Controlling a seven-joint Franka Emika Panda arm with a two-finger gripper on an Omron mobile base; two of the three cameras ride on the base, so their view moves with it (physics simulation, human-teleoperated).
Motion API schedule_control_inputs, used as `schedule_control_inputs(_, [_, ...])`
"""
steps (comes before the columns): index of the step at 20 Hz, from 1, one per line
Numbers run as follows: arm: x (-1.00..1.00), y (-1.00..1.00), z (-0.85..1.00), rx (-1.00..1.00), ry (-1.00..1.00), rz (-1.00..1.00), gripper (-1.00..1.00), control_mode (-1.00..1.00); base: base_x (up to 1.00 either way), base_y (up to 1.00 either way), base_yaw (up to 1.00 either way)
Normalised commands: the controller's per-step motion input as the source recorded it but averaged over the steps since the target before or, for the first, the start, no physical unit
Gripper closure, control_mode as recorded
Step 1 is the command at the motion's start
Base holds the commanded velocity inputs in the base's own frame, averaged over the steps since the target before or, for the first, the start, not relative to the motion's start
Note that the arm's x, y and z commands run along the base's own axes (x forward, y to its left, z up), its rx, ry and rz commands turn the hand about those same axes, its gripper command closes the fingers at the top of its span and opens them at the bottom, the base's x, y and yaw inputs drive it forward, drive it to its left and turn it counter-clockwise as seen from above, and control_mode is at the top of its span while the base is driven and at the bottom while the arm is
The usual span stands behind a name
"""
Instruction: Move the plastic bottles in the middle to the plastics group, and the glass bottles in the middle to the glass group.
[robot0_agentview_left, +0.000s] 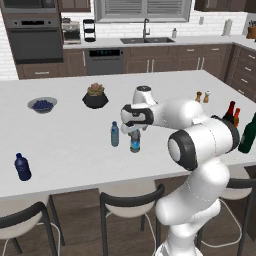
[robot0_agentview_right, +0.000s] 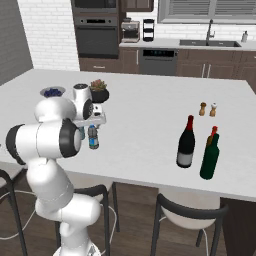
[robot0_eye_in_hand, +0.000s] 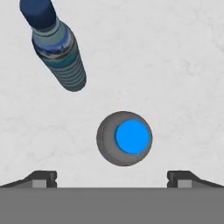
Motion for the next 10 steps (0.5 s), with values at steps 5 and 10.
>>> schedule_control_inputs(5, [0.25,0.00,-0.20,-0.05,0.05,0.01,-1.00,-1.00,0.00,0.00,0.00])
schedule_control_inputs(10, [0.30,0.00,-0.21,-0.02,0.03,0.01,-1.00,-1.00,0.00,0.00,0.00])
